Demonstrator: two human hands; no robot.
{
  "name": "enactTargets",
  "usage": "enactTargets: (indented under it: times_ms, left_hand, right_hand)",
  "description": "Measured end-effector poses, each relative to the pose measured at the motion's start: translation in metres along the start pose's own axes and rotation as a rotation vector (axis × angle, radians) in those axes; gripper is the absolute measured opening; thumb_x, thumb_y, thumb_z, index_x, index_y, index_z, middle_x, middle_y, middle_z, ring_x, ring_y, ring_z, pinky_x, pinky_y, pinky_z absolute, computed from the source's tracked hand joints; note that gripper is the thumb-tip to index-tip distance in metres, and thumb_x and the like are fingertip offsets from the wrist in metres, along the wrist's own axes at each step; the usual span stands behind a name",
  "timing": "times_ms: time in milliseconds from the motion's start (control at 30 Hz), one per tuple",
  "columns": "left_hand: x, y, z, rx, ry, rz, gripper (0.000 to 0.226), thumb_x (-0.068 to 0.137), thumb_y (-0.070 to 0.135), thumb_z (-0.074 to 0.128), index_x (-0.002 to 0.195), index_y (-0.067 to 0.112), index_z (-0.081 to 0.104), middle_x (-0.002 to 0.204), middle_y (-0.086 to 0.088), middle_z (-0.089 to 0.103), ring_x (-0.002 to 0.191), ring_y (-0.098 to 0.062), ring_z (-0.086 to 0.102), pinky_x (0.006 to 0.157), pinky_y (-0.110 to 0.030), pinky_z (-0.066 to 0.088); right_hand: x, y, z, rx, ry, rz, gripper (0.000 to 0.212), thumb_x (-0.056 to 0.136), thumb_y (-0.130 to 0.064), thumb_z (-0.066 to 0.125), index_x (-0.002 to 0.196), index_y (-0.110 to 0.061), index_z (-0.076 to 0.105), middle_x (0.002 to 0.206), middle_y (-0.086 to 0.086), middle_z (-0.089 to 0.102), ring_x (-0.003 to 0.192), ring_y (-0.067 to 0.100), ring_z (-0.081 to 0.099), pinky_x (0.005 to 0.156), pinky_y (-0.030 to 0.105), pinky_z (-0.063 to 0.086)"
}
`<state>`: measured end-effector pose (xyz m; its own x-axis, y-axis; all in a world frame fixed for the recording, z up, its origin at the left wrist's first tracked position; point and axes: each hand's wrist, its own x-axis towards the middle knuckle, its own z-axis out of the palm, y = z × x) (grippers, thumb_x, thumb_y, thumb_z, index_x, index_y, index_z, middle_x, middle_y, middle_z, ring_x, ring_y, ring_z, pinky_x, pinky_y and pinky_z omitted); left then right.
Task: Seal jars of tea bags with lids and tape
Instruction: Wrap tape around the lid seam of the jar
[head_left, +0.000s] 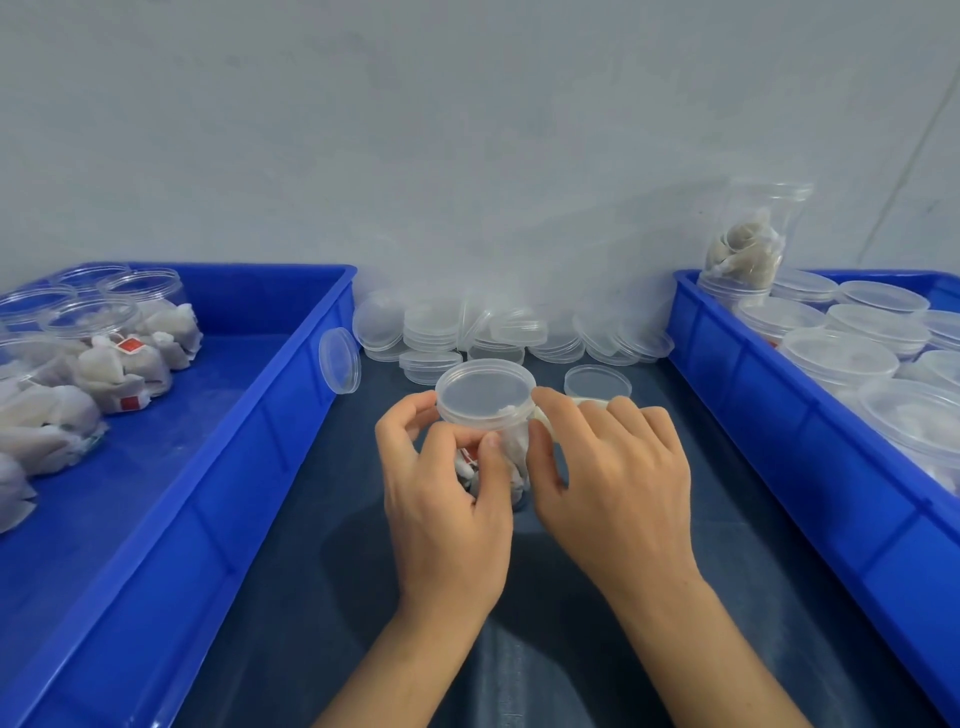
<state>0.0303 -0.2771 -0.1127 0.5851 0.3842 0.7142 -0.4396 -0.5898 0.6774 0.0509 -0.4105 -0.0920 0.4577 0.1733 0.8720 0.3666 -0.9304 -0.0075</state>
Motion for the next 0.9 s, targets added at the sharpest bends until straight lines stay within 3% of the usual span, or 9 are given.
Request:
enactTargets:
  times_ms: [200, 533, 767, 900]
  left_hand:
    - [0.0017, -0.0001, -0.0012, 0.0, 0.001, -0.001, 0.009, 0.094, 0.018, 0.068, 0.086, 0.014, 0.066, 0.131, 0.002, 0.049, 0.125, 0.0, 0.052, 0.098, -0.007, 0.036]
    - [0.0035, -0.0013, -0.0007, 0.014, 0.002, -0.016, 0.013, 0.09, 0.006, 0.079, 0.086, 0.011, 0.068, 0.128, -0.001, 0.05, 0.114, 0.014, 0.048, 0.089, -0.017, 0.046]
    - [0.0056, 0.0007, -0.0014, 0.012, -0.009, -0.017, 0.016, 0.086, 0.004, 0.082, 0.082, 0.01, 0.068, 0.125, -0.005, 0.053, 0.109, 0.019, 0.048, 0.086, -0.003, 0.04]
    - [0.0082, -0.0025, -0.0024, -0.066, -0.005, -0.061, 0.02, 0.085, 0.01, 0.085, 0.079, 0.013, 0.066, 0.122, -0.001, 0.055, 0.107, 0.013, 0.055, 0.085, -0.008, 0.045]
  right_hand:
    - [0.001, 0.0005, -0.0007, -0.015, 0.01, -0.027, 0.021, 0.102, -0.025, 0.062, 0.113, -0.016, 0.077, 0.069, -0.001, 0.061, 0.065, 0.024, 0.052, 0.064, 0.041, 0.04]
    - [0.0011, -0.001, -0.0009, -0.032, 0.02, -0.039, 0.02, 0.103, -0.026, 0.063, 0.111, -0.015, 0.078, 0.069, -0.001, 0.061, 0.064, 0.024, 0.052, 0.064, 0.04, 0.038]
    - [0.0014, -0.002, -0.0001, -0.026, 0.042, -0.043, 0.018, 0.102, -0.024, 0.064, 0.108, -0.014, 0.078, 0.069, 0.0, 0.061, 0.064, 0.025, 0.052, 0.064, 0.041, 0.037]
    - [0.002, -0.0023, 0.0009, -0.022, 0.065, -0.039, 0.018, 0.102, -0.024, 0.063, 0.107, -0.014, 0.078, 0.069, -0.001, 0.059, 0.063, 0.025, 0.05, 0.065, 0.04, 0.034]
